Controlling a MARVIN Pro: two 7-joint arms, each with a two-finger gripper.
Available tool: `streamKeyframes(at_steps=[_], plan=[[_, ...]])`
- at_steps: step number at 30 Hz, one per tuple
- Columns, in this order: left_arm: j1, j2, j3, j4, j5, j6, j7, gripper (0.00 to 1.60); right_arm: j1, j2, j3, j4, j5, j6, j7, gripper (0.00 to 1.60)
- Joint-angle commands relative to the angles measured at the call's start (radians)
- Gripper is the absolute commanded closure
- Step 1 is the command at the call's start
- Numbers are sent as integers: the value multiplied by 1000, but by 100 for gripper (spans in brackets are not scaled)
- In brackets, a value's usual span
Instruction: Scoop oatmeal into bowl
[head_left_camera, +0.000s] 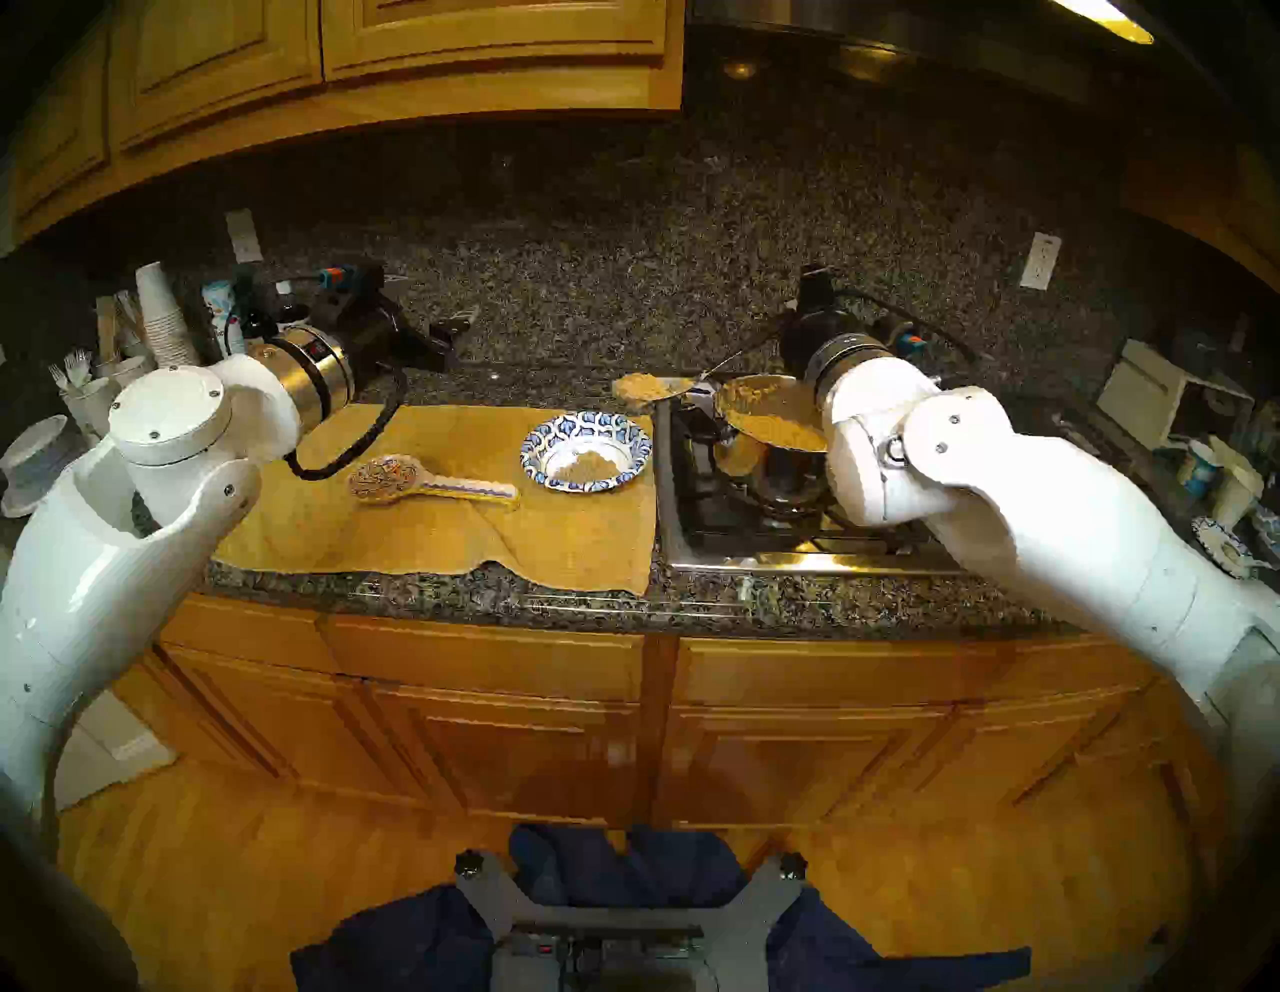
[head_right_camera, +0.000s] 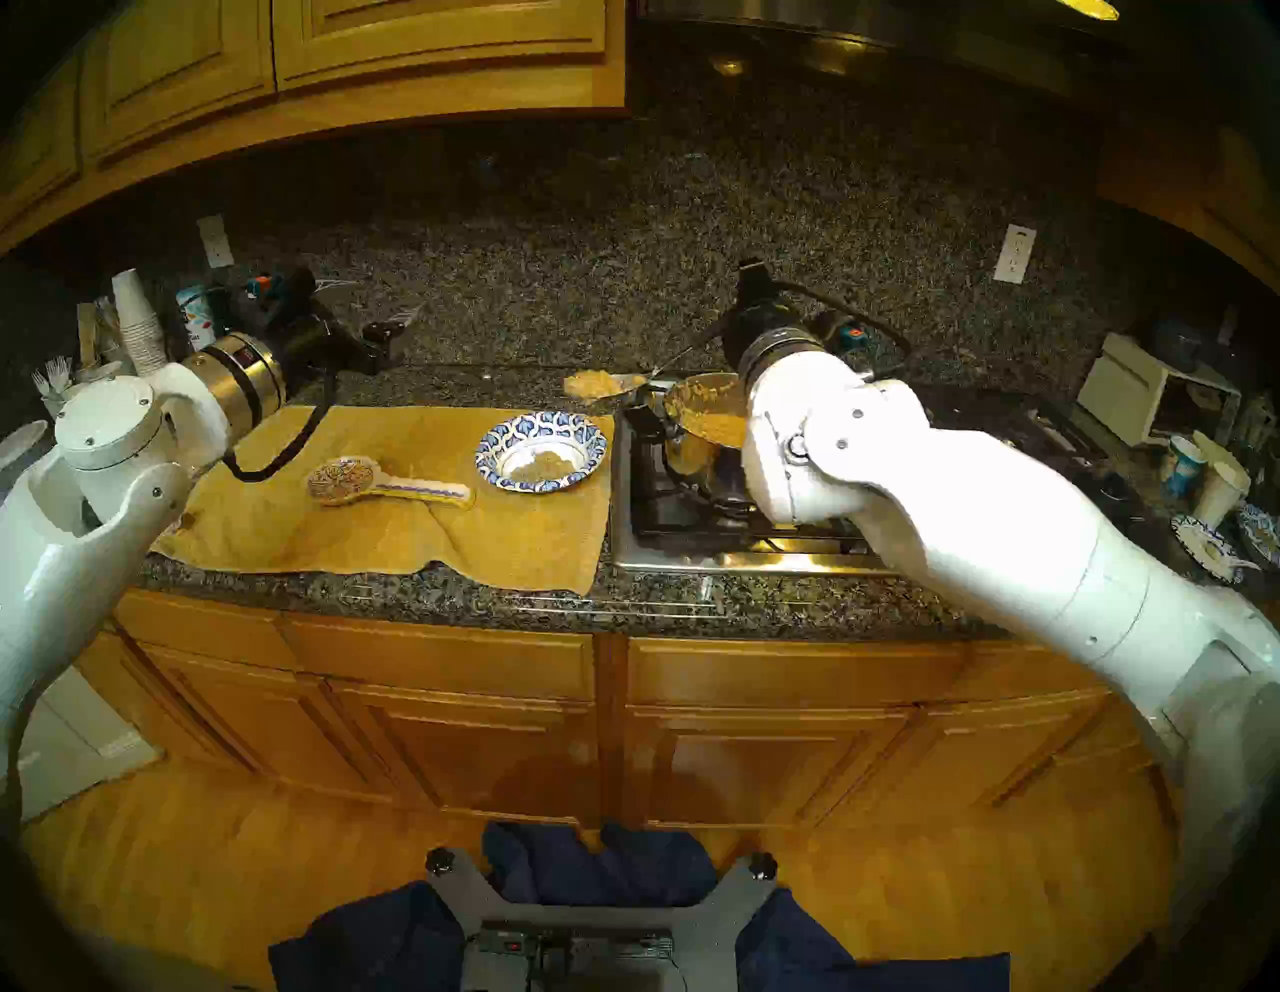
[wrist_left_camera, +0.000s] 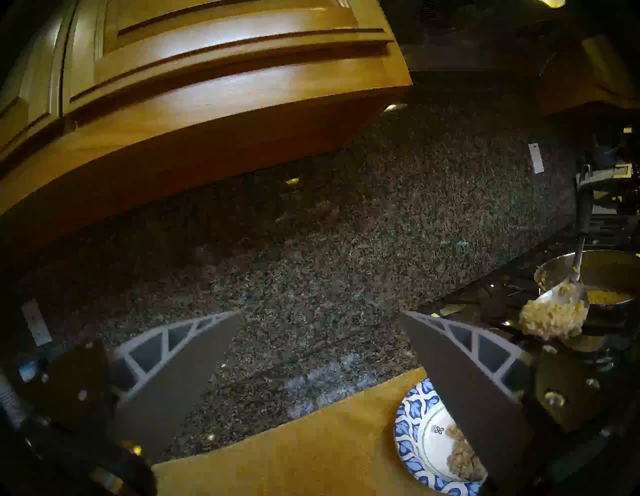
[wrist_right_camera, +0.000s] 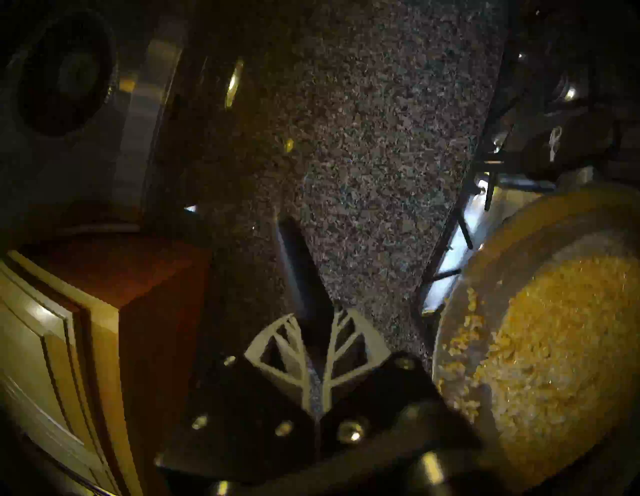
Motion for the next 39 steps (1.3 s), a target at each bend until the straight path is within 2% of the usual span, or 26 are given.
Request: streamKeyframes(at_steps=[1, 16, 24, 28, 39], plan=[[-33, 0, -24, -12, 2, -17, 2, 0, 69, -114, -17, 31, -58, 5, 16, 160], [-33, 0, -24, -12, 2, -18, 2, 0, 116, -225, -118, 161, -166, 20, 17, 160], [-33, 0, -24, -12, 2, -18, 2, 0, 138, -257, -204, 241, -281, 19, 19, 160], [-33, 0, -24, -12, 2, -18, 2, 0, 157, -267, -259, 278, -372, 14, 20, 160], [-32, 1, -24, -12, 1, -17, 2, 0, 193, -297, -278, 325, -430, -1, 7, 160]])
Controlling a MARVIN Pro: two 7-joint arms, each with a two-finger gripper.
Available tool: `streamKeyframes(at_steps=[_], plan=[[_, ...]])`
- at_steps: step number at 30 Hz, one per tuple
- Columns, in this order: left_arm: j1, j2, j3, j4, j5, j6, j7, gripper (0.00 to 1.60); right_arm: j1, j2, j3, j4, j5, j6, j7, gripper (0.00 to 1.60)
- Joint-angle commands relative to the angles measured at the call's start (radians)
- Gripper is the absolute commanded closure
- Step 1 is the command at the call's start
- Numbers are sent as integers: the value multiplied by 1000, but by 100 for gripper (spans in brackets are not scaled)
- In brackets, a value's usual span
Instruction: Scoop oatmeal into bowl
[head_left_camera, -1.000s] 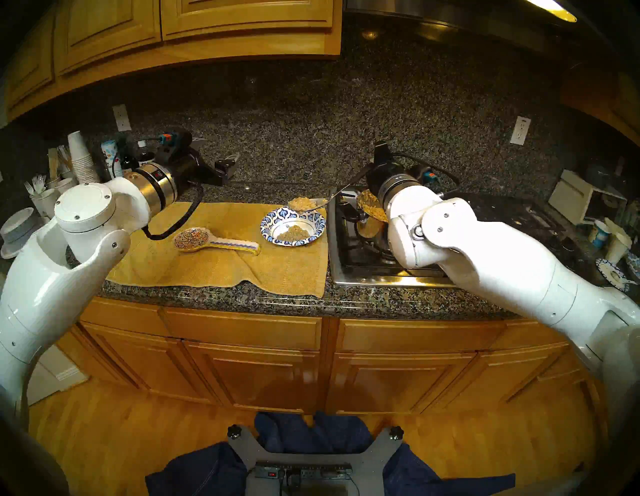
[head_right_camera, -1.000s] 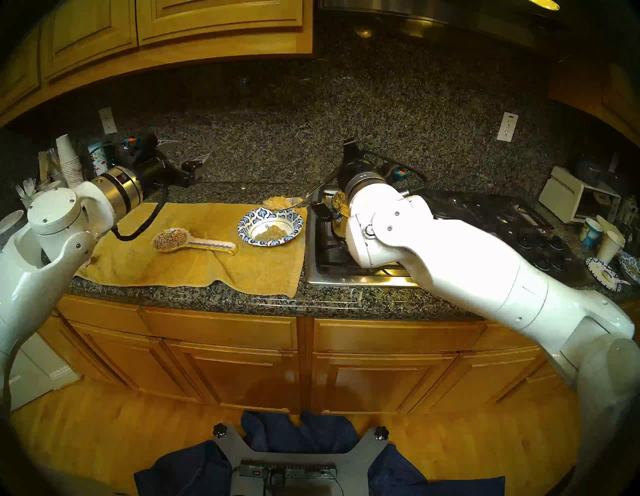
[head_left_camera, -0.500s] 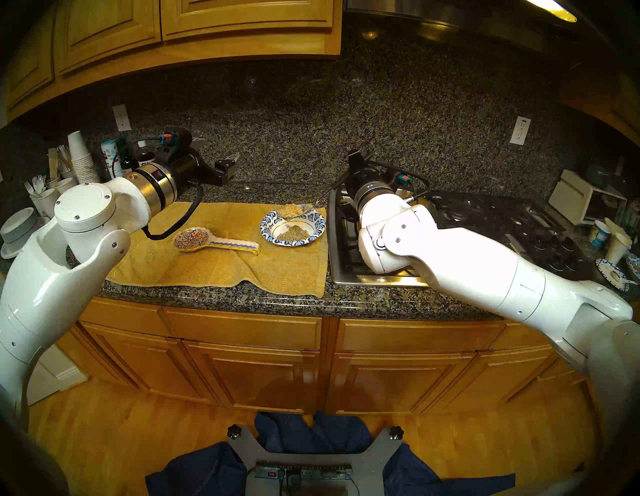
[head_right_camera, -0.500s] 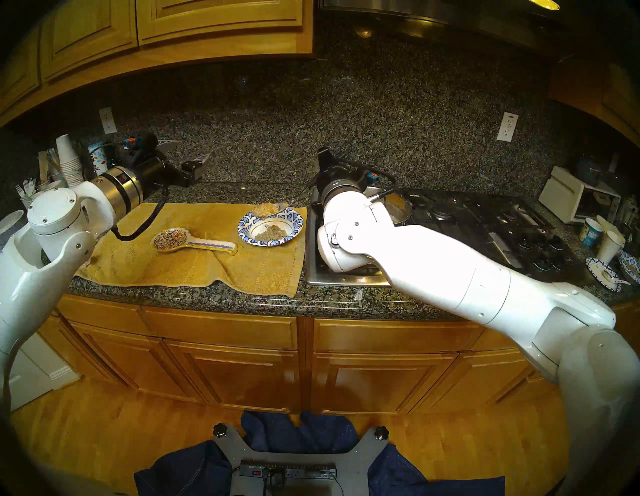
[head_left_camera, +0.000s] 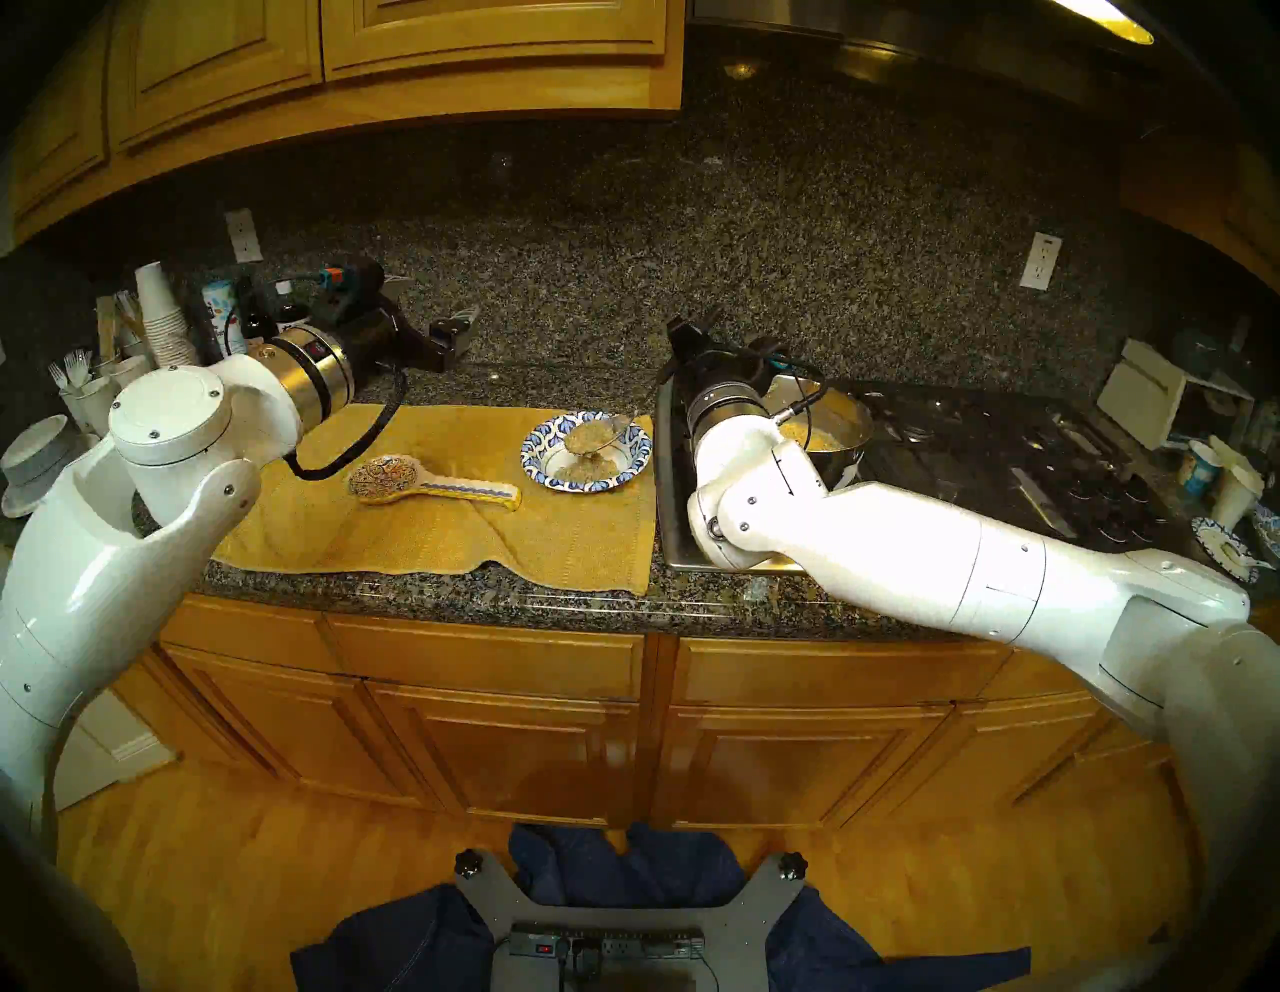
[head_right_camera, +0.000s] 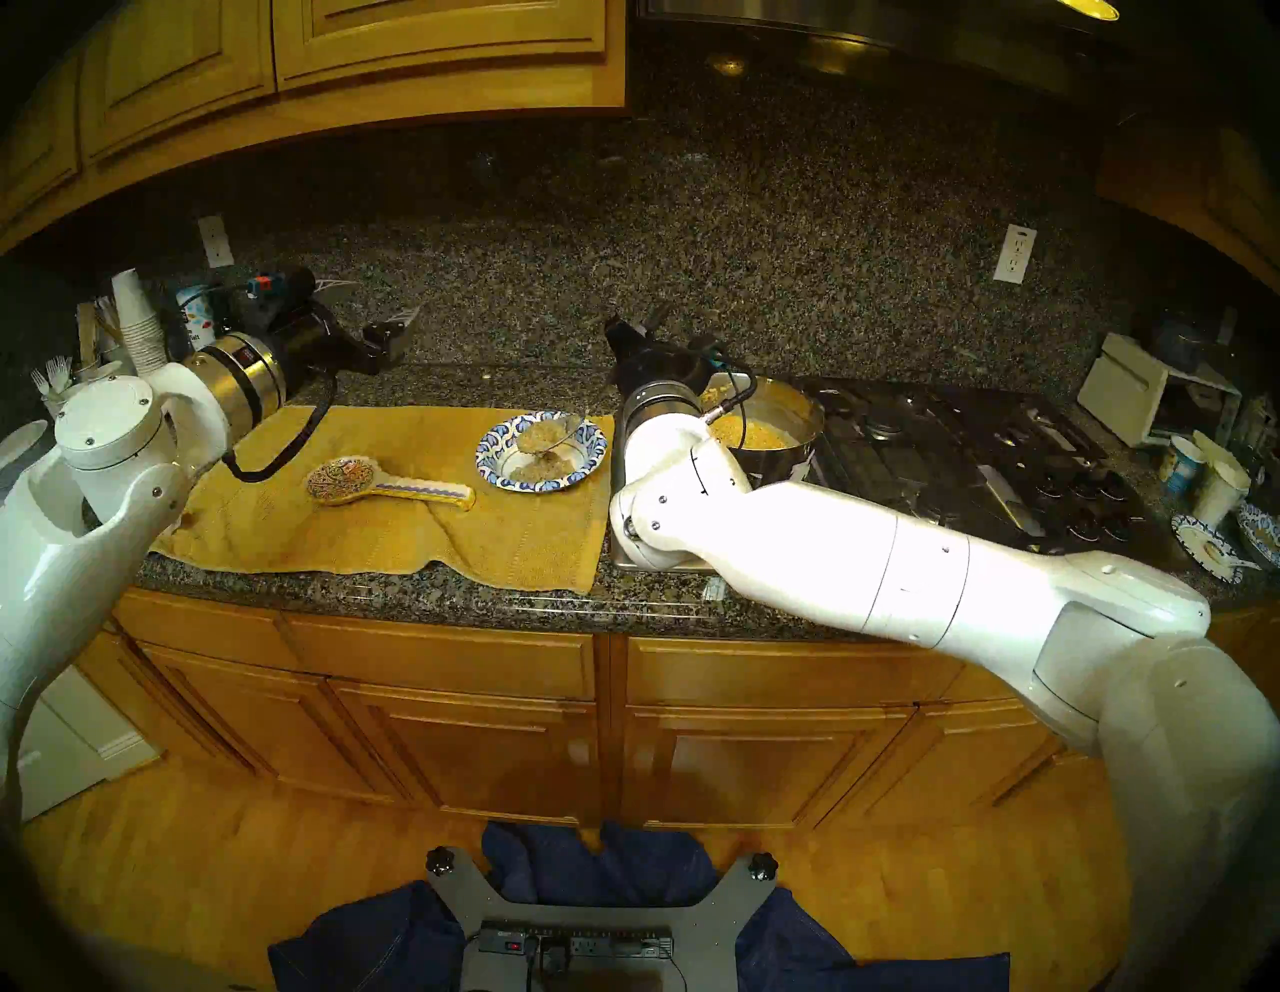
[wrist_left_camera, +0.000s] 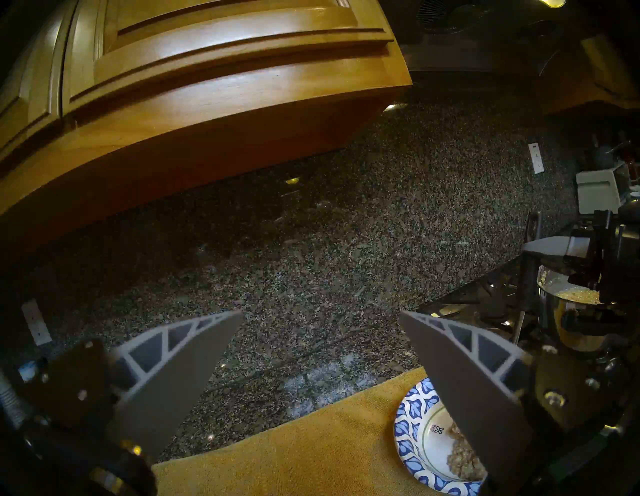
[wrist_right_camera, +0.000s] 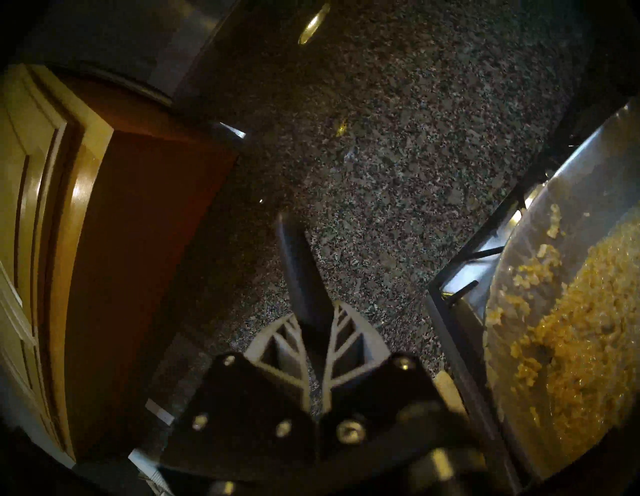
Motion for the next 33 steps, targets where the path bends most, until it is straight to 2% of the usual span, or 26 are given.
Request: streamKeyframes(at_steps=[1, 9, 21, 28, 33], plan=[[-32, 0, -24, -12, 2, -17, 2, 0, 82, -31, 20, 13, -75, -13, 11, 160], [-33, -1, -24, -12, 2, -18, 2, 0, 94, -40, -22, 21, -138, -6, 20, 160], [-34, -1, -24, -11, 3, -19, 2, 0, 105, -21, -115, 29, -291, -11, 10, 160], [-34, -1, -24, -11, 3, -19, 2, 0, 108, -30, -136, 61, -341, -19, -17, 160], [-33, -1, -24, -12, 2, -18, 2, 0, 124, -39, -171, 99, -420, -12, -8, 160]])
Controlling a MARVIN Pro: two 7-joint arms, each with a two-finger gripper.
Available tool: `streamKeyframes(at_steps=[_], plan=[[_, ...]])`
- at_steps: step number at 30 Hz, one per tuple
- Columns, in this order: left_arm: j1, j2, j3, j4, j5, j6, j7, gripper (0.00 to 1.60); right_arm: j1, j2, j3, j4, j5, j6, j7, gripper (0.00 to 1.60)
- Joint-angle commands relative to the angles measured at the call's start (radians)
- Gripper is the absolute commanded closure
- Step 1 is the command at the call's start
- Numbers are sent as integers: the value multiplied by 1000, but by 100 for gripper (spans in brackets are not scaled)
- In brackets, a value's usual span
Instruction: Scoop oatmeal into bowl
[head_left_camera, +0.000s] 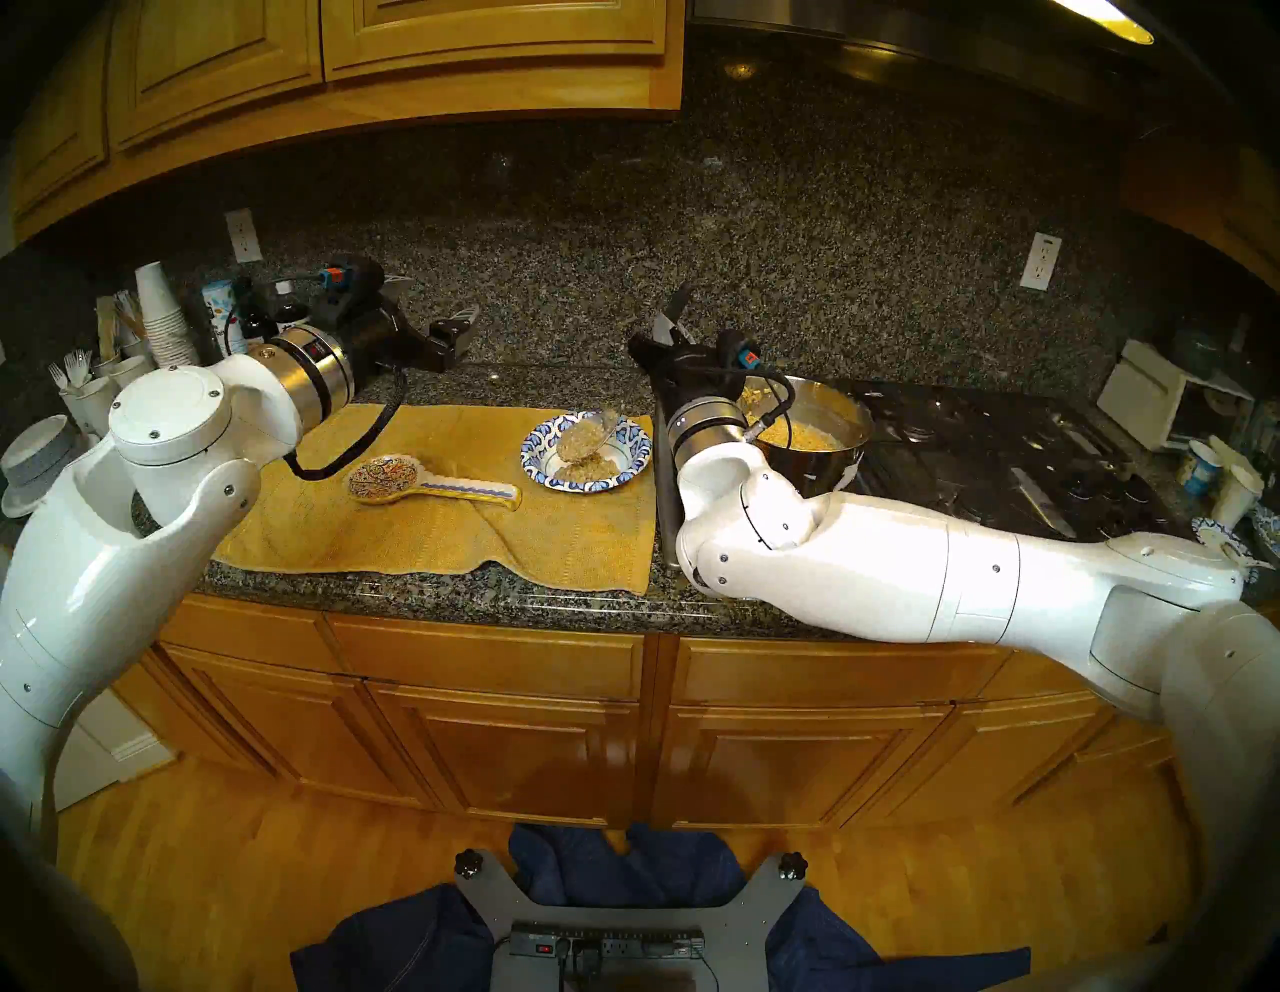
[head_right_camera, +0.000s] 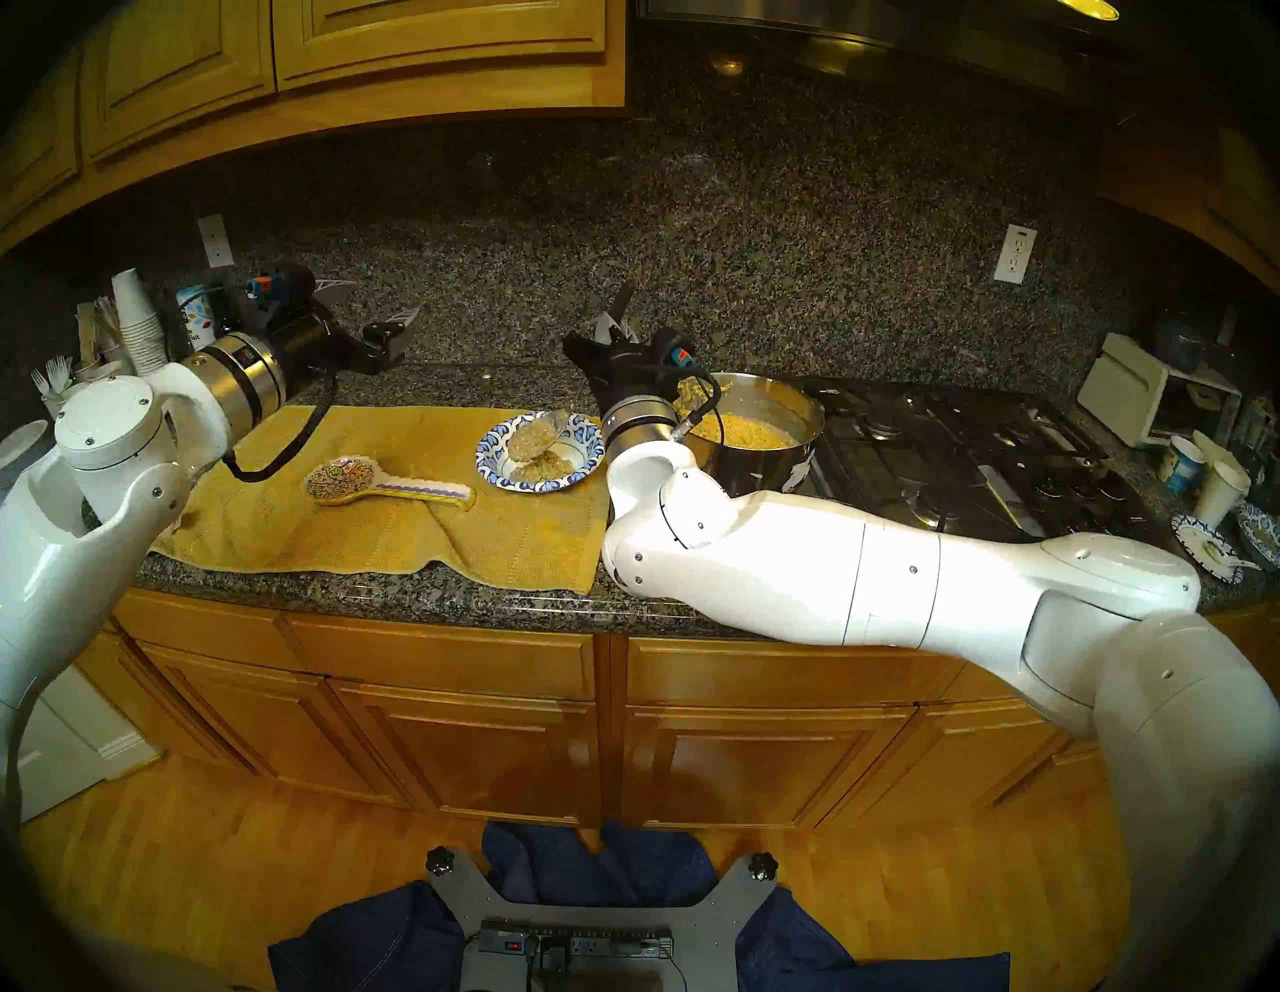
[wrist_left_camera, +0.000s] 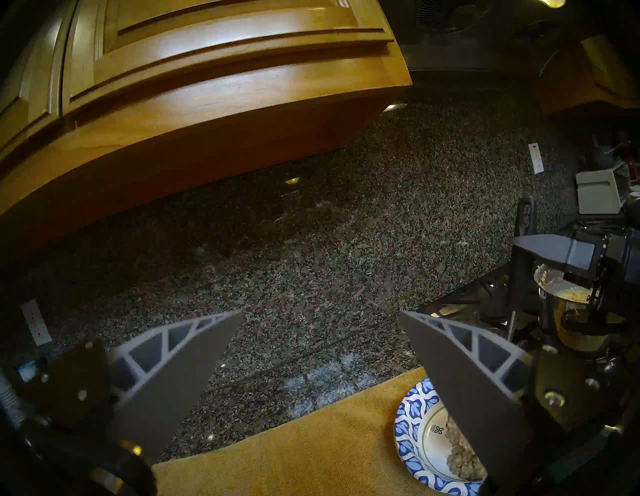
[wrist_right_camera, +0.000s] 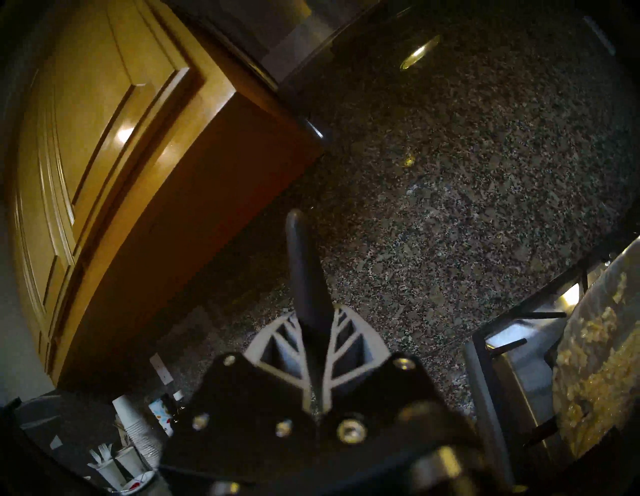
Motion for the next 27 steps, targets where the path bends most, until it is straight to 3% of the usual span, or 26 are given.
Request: streamKeyframes(at_steps=[1, 6, 20, 27], plan=[[-33, -1, -24, -12, 3, -18, 2, 0, 65, -16, -8, 29, -119, -5, 11, 160], [-33, -1, -24, -12, 3, -18, 2, 0, 71, -27, -38, 57, -191, -2, 9, 160], [-33, 0, -24, -12, 2, -17, 2, 0, 110, -33, -147, 163, -482, 9, 53, 160], [-33, 0, -24, -12, 2, -17, 2, 0, 129, -44, -167, 193, -587, 10, 64, 160]])
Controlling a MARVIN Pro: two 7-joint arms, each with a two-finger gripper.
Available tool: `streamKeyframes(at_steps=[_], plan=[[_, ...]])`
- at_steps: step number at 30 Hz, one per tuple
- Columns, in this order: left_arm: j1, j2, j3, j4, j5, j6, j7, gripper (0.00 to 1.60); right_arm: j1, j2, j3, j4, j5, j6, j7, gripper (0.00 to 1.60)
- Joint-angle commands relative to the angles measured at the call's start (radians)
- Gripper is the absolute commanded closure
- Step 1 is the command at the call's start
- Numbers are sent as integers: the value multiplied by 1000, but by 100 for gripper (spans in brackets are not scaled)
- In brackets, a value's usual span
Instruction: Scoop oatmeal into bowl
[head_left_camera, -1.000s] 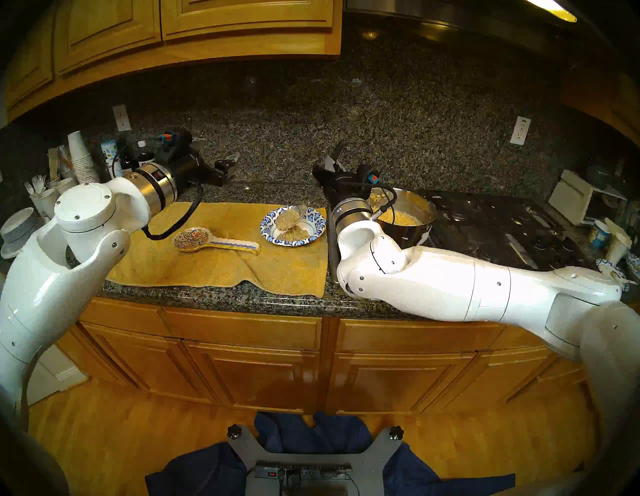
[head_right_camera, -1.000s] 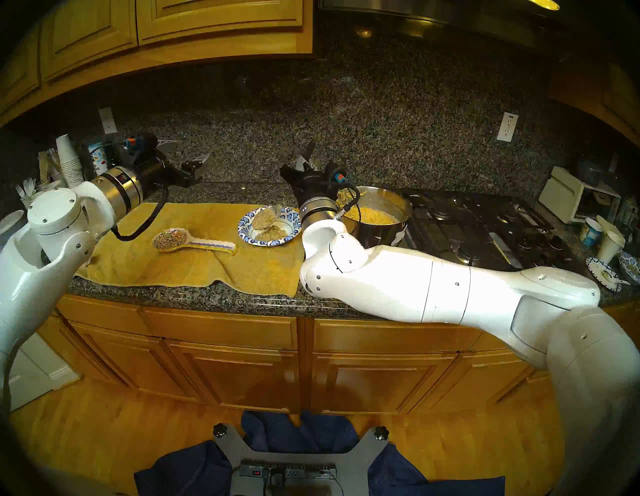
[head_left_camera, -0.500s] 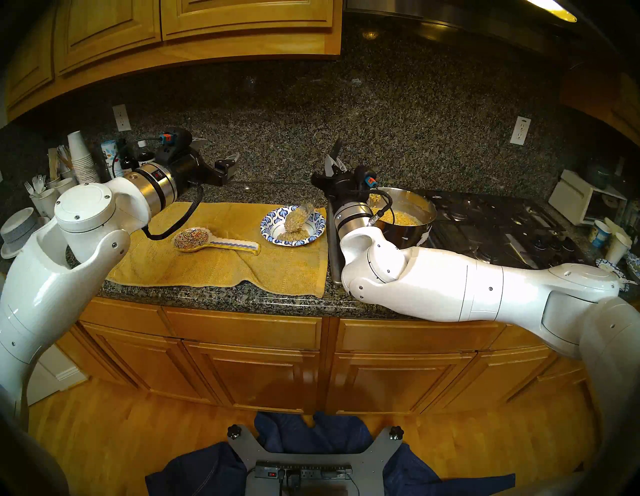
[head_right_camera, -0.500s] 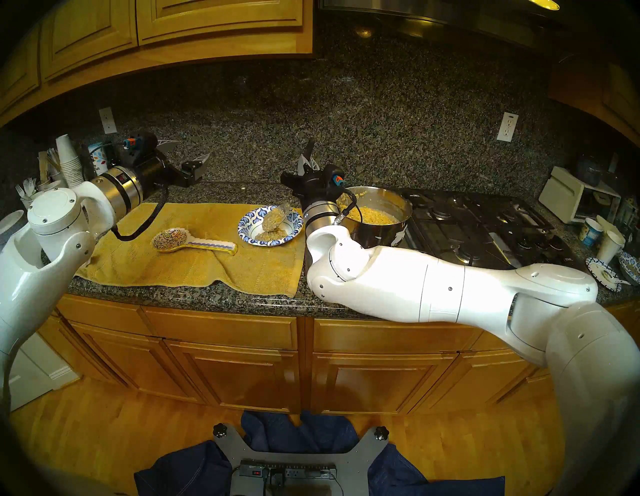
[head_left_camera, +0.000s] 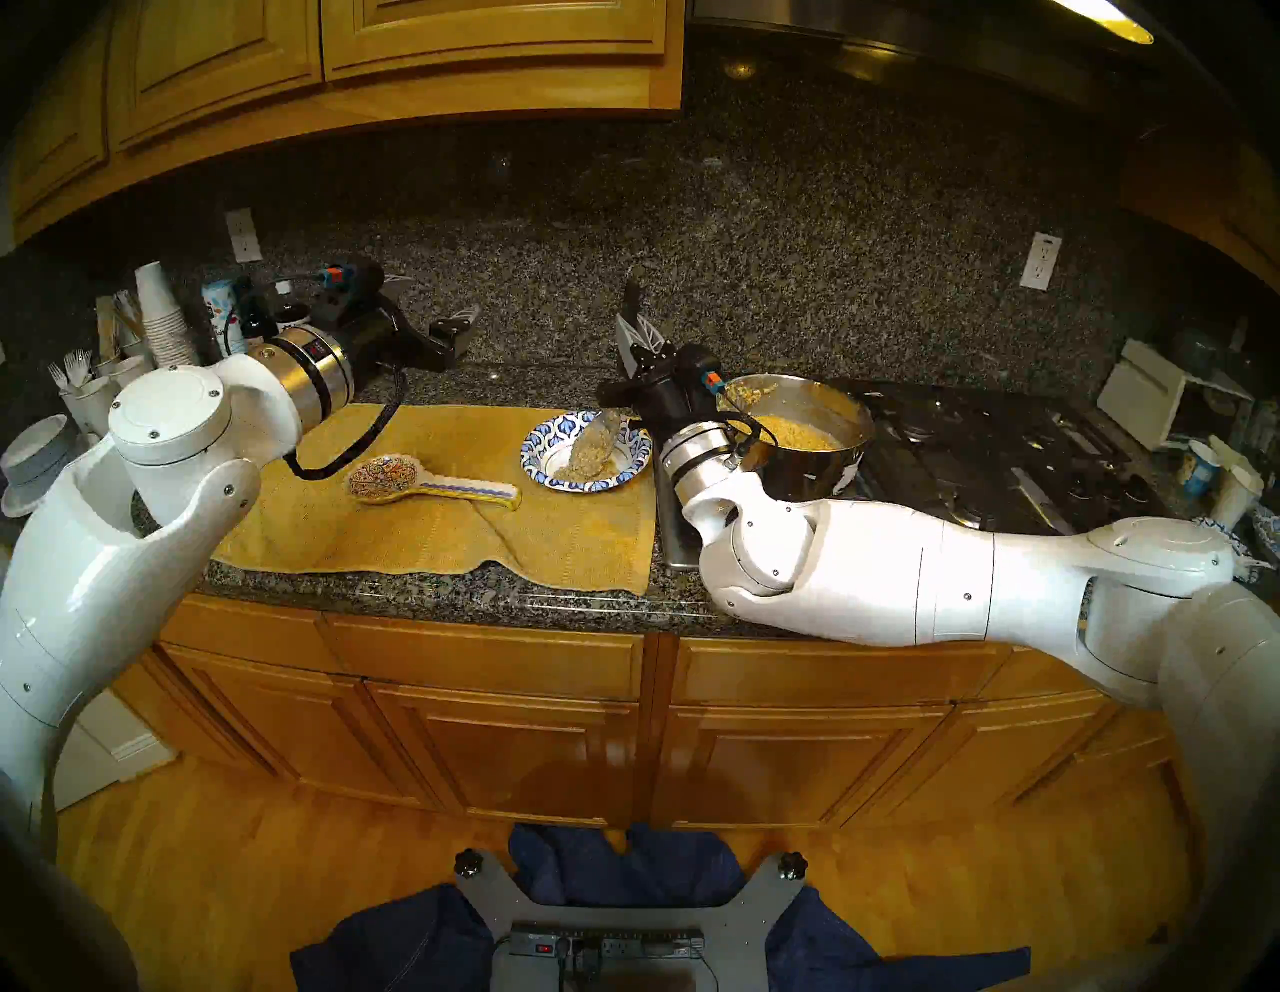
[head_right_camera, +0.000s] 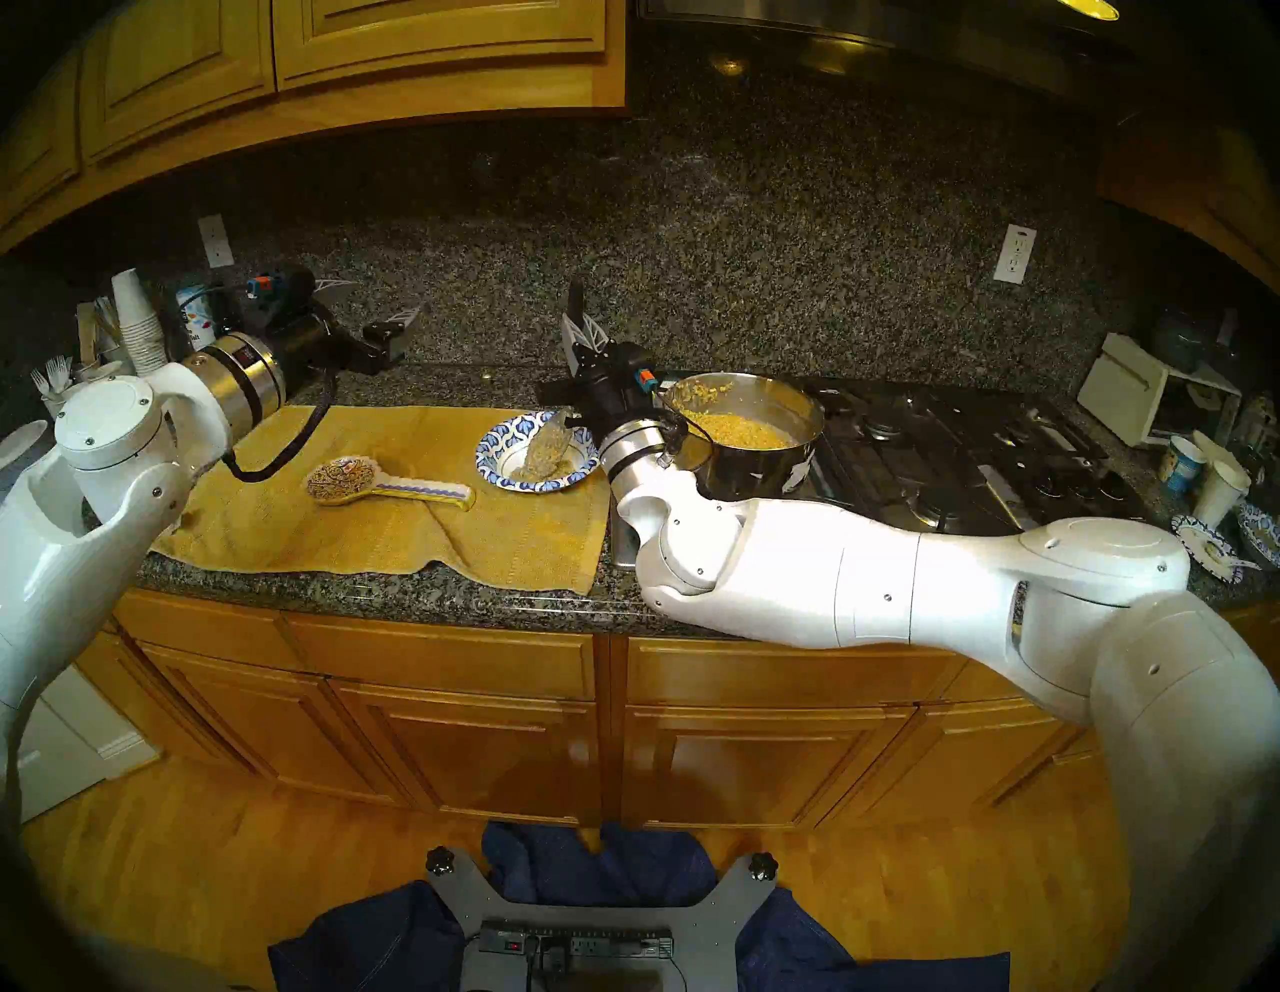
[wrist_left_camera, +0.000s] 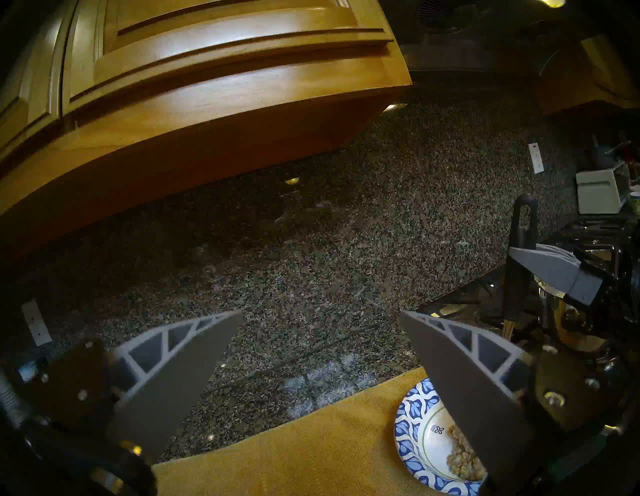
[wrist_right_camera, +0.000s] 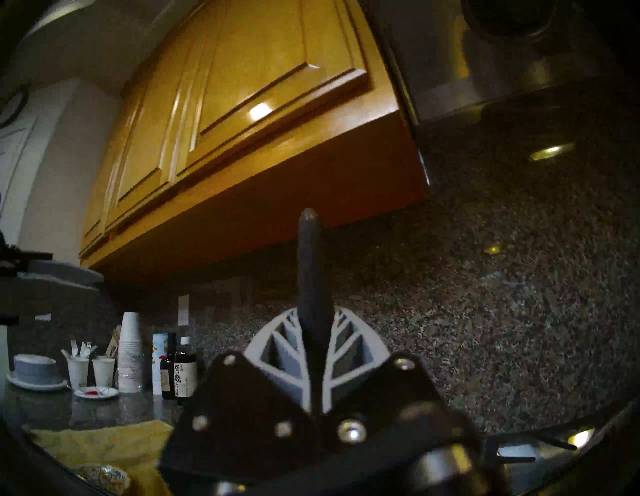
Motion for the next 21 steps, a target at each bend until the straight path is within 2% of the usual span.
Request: streamKeyframes(at_steps=[1, 12, 21], plan=[[-33, -1, -24, -12, 2, -17, 2, 0, 78, -15, 6, 26, -140, 3, 13, 160], [-33, -1, -24, -12, 2, -18, 2, 0, 102, -26, -8, 103, -328, 4, 19, 160], [-33, -1, -24, -12, 2, -18, 2, 0, 112, -33, -3, 156, -435, 2, 8, 160]])
